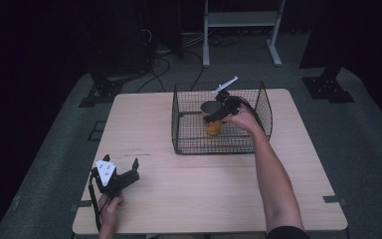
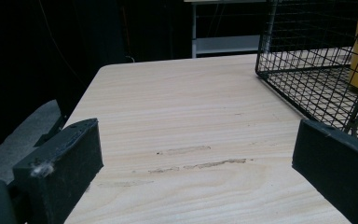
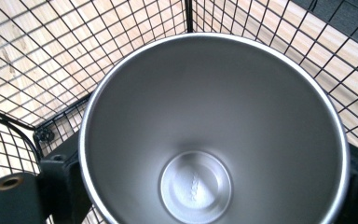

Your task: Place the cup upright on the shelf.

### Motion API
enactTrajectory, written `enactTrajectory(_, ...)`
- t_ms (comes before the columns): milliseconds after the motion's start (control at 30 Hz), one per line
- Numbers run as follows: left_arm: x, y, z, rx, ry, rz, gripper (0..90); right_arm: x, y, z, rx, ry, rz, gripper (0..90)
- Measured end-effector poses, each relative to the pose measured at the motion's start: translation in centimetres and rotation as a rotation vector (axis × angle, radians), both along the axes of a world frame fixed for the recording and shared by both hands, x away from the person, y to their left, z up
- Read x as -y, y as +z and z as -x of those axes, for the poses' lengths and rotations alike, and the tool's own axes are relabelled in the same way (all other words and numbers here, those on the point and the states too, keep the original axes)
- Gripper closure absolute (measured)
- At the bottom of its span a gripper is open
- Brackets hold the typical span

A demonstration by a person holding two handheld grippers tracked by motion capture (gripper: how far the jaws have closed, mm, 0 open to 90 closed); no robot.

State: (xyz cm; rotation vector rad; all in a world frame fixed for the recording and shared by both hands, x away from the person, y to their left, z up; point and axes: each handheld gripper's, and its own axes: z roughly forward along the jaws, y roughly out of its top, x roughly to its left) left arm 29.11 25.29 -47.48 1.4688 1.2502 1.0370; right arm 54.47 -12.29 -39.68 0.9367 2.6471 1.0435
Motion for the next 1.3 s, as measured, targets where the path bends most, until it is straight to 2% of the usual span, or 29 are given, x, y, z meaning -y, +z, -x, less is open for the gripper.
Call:
enactTrajectory(200, 0.0, 0.0, 0.0, 0.000, 0.000, 0.001, 0.8, -0.1, -0.1, 0.1, 0.003, 0.001, 0.030, 7.5)
enactTrajectory(733, 0.0, 0.0, 0.0, 0.002, 0.001, -0.001, 0.8, -0.2, 0.6, 0.5, 0.011, -0.002, -0.002, 1.0)
enactTrajectory(800, 0.0, 0.0, 0.0, 0.001, 0.002, 0.000, 0.8, -0.1, 0.7, 0.5, 0.007, -0.005, -0.019, 1.0)
enactTrajectory(867, 0.0, 0.0, 0.0, 0.000, 0.002, 0.000, 0.8, -0.1, 0.9, 0.5, 0.018, -0.012, -0.024, 0.9)
enactTrajectory(967, 0.0, 0.0, 0.0, 0.002, 0.001, -0.001, 0.8, 0.1, 1.2, 0.5, 0.031, -0.022, -0.057, 1.0)
enactTrajectory(1067, 0.0, 0.0, 0.0, 0.002, 0.001, -0.001, 0.8, 0.3, 1.5, 0.5, 0.043, -0.031, -0.062, 1.0)
enactTrajectory(1300, 0.0, 0.0, 0.0, 0.001, 0.001, -0.003, 0.8, 1.2, 2.8, 0.8, 0.068, -0.054, -0.132, 1.0)
